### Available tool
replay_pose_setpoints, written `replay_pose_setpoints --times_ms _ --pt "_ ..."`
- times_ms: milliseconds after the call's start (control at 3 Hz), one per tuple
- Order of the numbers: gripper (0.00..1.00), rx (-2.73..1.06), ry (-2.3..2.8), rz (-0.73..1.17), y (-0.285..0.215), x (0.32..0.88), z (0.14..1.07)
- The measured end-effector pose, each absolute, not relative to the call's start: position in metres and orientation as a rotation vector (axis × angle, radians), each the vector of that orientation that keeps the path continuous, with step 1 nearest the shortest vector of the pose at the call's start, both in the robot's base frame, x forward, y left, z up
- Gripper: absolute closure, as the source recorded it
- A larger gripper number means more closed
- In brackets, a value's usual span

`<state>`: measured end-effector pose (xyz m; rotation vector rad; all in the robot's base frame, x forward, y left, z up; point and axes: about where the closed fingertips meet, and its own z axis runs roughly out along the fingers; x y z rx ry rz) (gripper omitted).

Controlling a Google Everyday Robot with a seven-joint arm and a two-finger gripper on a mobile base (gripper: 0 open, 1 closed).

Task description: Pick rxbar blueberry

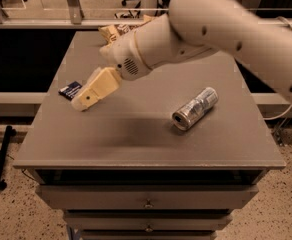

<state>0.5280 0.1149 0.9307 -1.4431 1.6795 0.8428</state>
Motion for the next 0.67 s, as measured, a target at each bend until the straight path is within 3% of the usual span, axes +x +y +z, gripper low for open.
replay_pose_setpoints --times_ms 667 --pt "0.00 -1.344 1.623 0.881 0.177 0.570 0.877"
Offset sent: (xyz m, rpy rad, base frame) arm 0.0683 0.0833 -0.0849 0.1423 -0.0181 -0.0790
